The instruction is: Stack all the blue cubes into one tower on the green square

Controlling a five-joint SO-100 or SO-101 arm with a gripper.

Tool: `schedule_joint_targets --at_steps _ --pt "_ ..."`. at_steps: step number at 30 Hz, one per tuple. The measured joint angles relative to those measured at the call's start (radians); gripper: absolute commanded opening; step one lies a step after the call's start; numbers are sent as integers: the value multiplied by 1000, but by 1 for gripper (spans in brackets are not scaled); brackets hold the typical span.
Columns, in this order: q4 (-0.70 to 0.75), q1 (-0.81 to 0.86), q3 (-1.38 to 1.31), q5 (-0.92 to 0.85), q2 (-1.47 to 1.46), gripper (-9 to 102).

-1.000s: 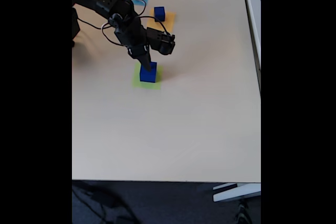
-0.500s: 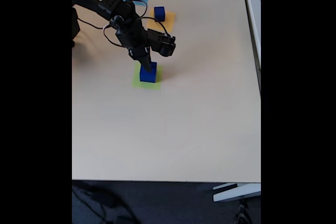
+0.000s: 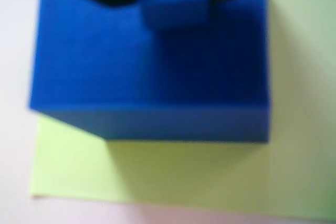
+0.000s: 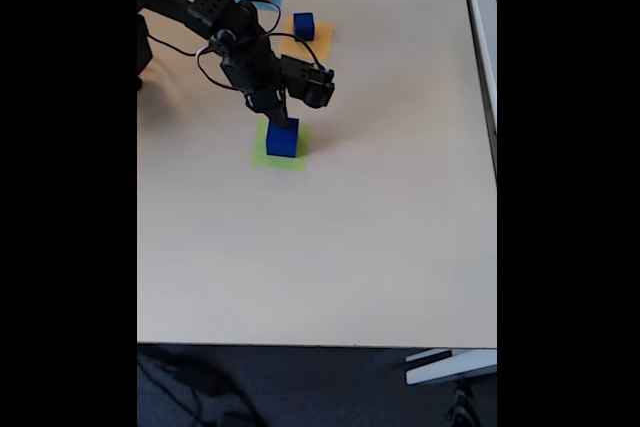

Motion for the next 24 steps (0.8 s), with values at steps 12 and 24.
schedule_joint_targets --at_steps 12,24 --pt "152 -18 -110 0 23 0" --pt "565 -319 -468 425 120 0"
